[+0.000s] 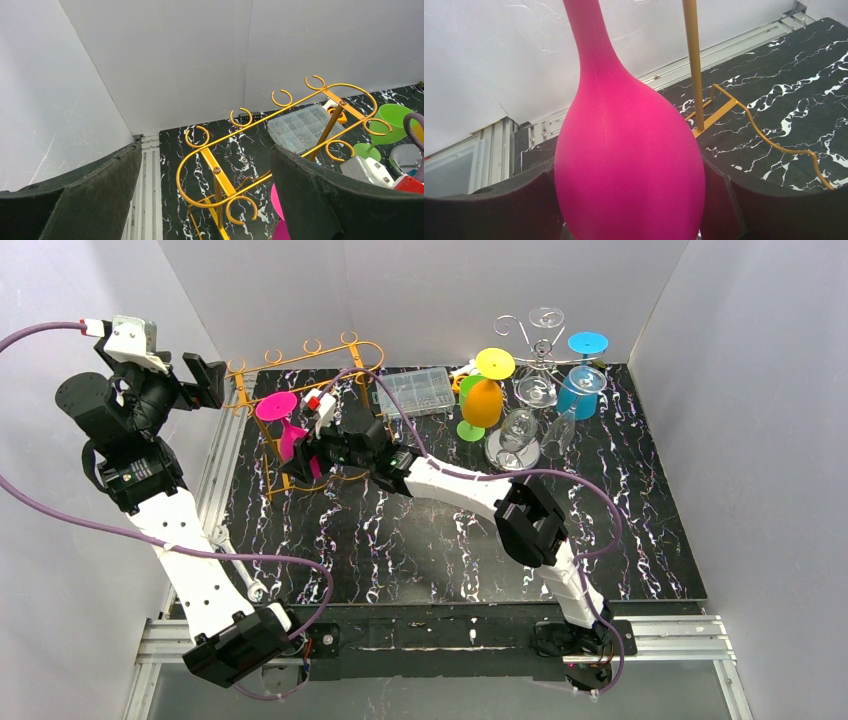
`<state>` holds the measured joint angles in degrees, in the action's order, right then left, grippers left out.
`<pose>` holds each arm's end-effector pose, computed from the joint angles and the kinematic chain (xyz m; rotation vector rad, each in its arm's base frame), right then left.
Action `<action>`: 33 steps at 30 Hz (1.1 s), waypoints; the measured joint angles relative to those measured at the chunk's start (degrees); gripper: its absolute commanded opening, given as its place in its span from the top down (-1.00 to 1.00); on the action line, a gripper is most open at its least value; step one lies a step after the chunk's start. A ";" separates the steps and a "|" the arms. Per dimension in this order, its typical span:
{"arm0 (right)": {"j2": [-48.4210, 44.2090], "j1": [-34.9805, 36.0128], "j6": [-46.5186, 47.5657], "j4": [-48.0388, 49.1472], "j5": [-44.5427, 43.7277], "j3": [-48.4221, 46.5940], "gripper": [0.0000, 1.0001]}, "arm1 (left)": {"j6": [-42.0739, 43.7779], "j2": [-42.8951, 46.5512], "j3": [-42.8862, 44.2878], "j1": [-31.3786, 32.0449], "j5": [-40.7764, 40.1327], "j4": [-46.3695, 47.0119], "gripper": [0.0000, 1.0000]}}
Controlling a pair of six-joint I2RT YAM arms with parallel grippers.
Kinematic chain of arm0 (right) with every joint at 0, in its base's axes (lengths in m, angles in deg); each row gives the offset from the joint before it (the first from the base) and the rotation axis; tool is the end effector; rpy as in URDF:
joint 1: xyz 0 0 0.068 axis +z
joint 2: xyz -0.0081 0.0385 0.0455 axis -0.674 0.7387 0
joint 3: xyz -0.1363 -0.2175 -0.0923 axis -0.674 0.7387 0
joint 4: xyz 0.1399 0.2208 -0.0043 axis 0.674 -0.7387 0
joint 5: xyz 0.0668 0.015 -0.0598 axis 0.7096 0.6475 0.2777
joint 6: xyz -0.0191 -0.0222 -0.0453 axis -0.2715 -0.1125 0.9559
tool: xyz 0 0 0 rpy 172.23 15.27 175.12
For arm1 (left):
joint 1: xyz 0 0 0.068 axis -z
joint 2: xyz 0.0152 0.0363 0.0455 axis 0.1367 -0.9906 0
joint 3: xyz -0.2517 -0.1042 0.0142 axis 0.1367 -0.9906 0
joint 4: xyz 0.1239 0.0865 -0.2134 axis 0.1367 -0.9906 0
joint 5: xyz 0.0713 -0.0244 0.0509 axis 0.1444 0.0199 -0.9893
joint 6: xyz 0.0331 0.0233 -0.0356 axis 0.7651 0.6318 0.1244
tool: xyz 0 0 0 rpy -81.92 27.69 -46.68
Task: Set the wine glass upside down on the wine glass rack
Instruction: Turn the wine glass upside down at the wine rack.
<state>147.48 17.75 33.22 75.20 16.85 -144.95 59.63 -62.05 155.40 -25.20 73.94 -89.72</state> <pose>0.2627 0.4712 0.3065 -0.8407 1.4910 1.1183 0.1911 0.0955 0.5207 0.2489 1.3948 0.0004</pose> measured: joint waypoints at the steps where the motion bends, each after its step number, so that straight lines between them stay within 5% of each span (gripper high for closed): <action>1: 0.00 0.02 0.14 -0.21 0.00 -0.23 -0.15 | 0.02 0.00 0.00 0.00 0.00 0.00 -0.97; 33: 3.10 -1.63 -1.48 -2.74 1.39 -5.70 -0.14 | 0.40 0.00 -0.35 0.00 0.23 0.39 -0.97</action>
<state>150.58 16.12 31.74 72.46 18.23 -150.64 60.03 -62.05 155.05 -25.20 74.17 -89.32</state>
